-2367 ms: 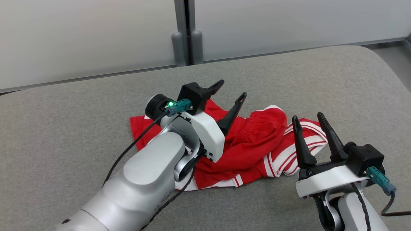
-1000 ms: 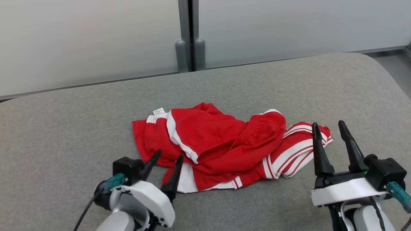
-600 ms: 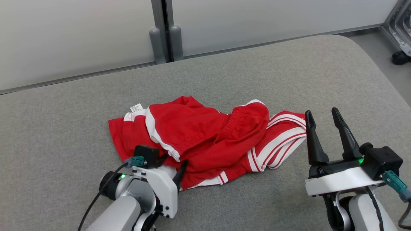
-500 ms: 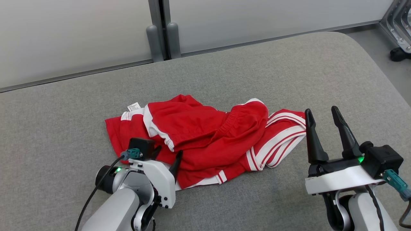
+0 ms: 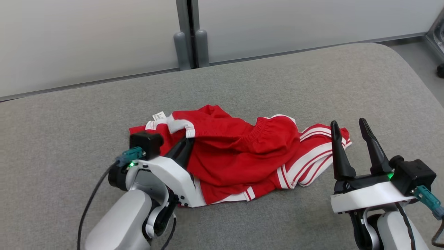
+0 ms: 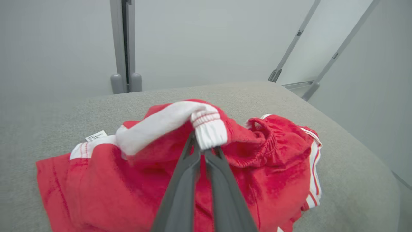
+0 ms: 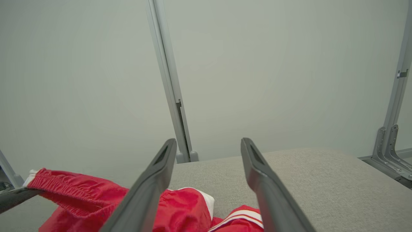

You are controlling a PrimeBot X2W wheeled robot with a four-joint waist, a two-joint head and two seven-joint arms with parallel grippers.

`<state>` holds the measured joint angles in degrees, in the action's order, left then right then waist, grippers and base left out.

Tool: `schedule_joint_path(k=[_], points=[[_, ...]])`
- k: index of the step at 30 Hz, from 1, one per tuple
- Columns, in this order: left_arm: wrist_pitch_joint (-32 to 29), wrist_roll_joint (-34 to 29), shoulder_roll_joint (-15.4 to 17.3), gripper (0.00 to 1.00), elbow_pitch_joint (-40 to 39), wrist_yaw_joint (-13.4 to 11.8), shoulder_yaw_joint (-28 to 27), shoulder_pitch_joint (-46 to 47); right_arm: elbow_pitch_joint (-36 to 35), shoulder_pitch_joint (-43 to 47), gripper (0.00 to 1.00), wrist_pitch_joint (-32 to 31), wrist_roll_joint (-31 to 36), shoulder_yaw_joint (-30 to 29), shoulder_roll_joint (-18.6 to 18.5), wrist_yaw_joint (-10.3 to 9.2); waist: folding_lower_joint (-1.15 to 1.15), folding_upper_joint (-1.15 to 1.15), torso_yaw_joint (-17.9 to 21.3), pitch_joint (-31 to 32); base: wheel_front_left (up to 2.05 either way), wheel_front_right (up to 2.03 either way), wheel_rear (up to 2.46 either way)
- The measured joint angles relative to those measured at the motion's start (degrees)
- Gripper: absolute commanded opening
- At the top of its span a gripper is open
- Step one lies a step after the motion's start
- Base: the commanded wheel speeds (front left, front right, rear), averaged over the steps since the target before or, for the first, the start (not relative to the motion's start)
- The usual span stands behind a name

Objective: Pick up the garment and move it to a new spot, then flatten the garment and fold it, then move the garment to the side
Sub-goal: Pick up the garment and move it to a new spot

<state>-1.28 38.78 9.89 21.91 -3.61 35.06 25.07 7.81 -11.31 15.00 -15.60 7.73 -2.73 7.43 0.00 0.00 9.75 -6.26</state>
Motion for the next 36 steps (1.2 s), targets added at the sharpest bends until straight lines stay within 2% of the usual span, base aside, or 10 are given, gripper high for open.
schedule_joint_path(k=[4,8,14,19,23,29,32,36], points=[[1.66,1.43,1.63,0.0,-5.89,-0.64,-3.34,0.13,0.18,0.49,1.0,0.0,0.12,-0.12,0.01,0.0,0.0,0.0,-1.88,0.72,0.0,0.0,0.0],[1.47,2.04,5.12,0.0,-13.55,-2.86,-6.83,0.44,0.57,1.58,1.0,-0.01,0.2,-0.37,0.02,0.0,0.0,0.0,-4.14,1.58,0.0,0.0,0.0],[-2.99,1.54,13.06,0.0,-23.02,-6.59,-12.06,1.72,0.44,2.85,1.0,0.0,0.21,-0.71,0.01,0.0,0.0,0.0,-8.56,2.35,0.0,0.0,0.0],[-5.84,1.98,19.61,0.0,-26.24,-8.06,-17.97,4.64,0.31,3.15,1.0,0.0,0.52,-0.92,0.0,0.0,0.0,0.0,-12.54,2.11,0.0,0.0,0.0],[-7.23,3.22,23.74,0.0,-25.39,-7.97,-21.7,6.14,0.41,3.29,1.0,0.0,0.64,-0.74,0.02,0.0,0.0,0.0,-15.53,1.7,0.0,0.0,0.0],[-7.4,3.7,26.89,0.0,-20.41,-7.69,-25.03,9.71,0.52,3.13,1.0,0.0,1.72,-0.35,0.01,0.0,0.0,0.0,-19.88,0.79,0.0,0.0,0.0],[-6.94,4.72,27.04,0.0,-16.52,-6.61,-25.77,10.93,0.53,2.05,1.0,0.0,2.19,0.14,0.04,0.0,0.0,0.0,-21.41,-0.37,0.0,0.0,0.0],[-5.54,6.86,25.07,0.0,-8.53,-4.35,-25.61,10.59,0.45,0.65,1.0,0.0,2.48,0.88,0.04,0.0,0.0,0.0,-22.27,-2.62,0.0,0.0,0.0]])
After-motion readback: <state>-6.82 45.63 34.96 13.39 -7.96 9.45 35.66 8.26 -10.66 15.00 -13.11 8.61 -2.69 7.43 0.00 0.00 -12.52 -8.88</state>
